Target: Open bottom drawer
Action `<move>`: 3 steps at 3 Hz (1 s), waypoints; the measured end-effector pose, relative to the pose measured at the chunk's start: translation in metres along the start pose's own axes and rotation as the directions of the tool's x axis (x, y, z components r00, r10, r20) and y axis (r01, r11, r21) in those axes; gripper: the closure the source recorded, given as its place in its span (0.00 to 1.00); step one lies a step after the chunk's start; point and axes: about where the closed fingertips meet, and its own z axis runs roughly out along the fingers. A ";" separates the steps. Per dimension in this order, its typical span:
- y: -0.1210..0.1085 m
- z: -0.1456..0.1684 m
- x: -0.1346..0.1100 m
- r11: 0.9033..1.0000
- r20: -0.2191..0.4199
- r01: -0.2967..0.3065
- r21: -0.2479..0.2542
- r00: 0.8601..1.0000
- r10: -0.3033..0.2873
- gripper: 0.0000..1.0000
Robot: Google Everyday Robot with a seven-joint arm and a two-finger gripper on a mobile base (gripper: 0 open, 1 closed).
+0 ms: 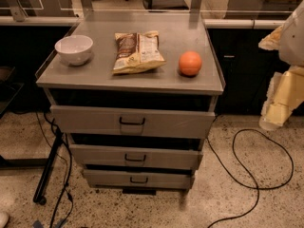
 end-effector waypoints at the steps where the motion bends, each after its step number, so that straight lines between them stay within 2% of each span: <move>1: 0.000 0.000 0.000 1.000 0.000 0.000 0.000 1.000 0.000 0.00; 2: 0.004 0.009 0.003 1.000 0.015 -0.001 0.003 1.000 0.001 0.00; 3: 0.015 0.033 0.010 1.000 0.014 0.005 0.020 1.000 -0.005 0.00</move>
Offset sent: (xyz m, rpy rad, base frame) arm -0.0041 -0.0027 -0.0333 0.0372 0.0025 0.0066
